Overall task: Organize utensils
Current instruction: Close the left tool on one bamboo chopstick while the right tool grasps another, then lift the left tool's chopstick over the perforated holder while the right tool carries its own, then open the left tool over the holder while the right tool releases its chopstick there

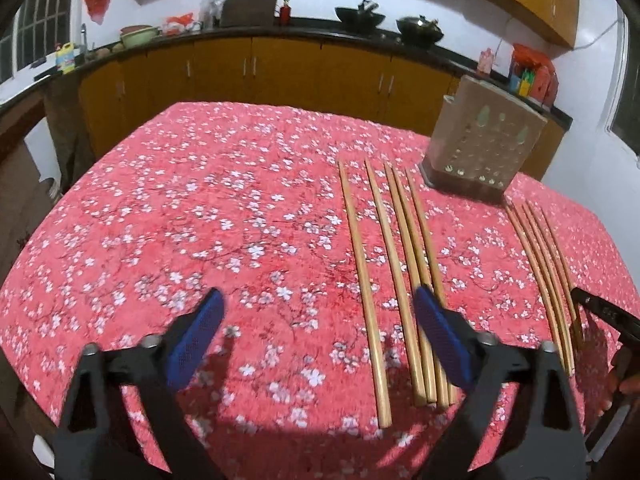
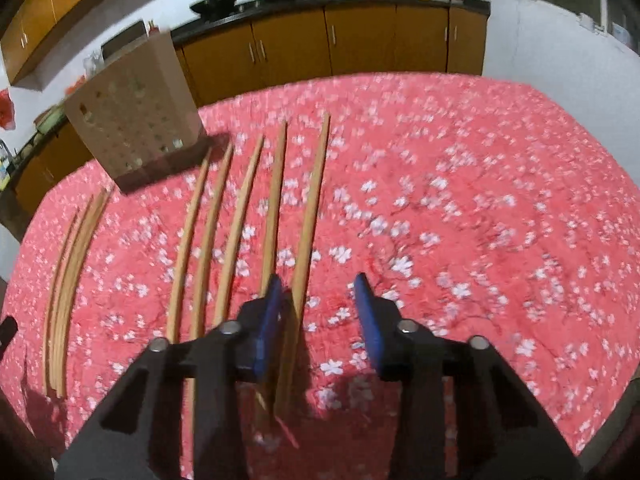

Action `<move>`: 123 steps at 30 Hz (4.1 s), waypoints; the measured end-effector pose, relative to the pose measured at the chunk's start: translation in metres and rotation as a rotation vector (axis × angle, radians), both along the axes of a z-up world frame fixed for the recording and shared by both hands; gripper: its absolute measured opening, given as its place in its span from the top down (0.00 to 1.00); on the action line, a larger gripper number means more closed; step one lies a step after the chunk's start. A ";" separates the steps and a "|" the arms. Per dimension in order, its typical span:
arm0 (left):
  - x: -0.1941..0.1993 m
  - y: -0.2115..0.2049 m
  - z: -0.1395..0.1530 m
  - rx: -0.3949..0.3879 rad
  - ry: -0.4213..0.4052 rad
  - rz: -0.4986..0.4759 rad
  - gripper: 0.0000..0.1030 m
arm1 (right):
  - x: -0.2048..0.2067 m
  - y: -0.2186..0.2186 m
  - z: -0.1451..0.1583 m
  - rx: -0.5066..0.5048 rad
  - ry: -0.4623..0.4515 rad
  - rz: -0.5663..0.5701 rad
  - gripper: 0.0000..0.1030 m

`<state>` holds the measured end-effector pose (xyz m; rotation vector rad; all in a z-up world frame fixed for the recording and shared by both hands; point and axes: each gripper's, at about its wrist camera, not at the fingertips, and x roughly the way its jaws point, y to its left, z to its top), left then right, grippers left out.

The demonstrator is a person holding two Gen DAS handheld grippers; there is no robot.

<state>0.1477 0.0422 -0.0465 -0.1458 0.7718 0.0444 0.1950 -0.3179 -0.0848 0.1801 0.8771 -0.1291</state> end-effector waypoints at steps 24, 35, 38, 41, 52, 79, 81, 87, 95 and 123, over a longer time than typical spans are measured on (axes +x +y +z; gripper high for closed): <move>0.074 -0.021 -0.018 0.065 0.140 -0.163 0.92 | 0.030 -0.003 -0.003 0.006 0.012 0.007 0.92; 0.080 -0.009 -0.021 0.018 0.102 -0.162 0.92 | 0.042 -0.007 -0.005 0.010 -0.010 0.008 0.92; 0.072 -0.005 -0.021 0.000 0.103 -0.164 0.92 | 0.037 -0.006 -0.005 0.007 -0.007 0.011 0.92; 0.065 -0.004 -0.020 -0.001 0.103 -0.167 0.92 | 0.031 -0.006 -0.004 0.010 -0.002 0.013 0.91; 0.063 -0.007 -0.017 0.001 0.104 -0.156 0.92 | 0.020 -0.006 0.000 0.025 -0.009 0.019 0.92; 0.075 0.017 0.119 -0.039 -0.260 -0.094 0.93 | 0.015 -0.027 0.136 -0.010 -0.385 0.004 0.92; 0.080 0.017 0.126 -0.029 -0.274 -0.091 0.93 | 0.021 -0.027 0.152 0.000 -0.414 0.005 0.92; 0.091 0.010 0.165 -0.012 -0.359 -0.092 0.93 | 0.027 -0.021 0.217 0.016 -0.569 0.043 0.92; 0.088 -0.016 0.239 -0.060 -0.585 -0.111 0.93 | 0.026 0.003 0.286 0.094 -0.778 0.128 0.92; 0.110 -0.047 0.176 -0.188 -0.489 -0.147 0.53 | 0.049 0.037 0.217 0.087 -0.650 0.176 0.63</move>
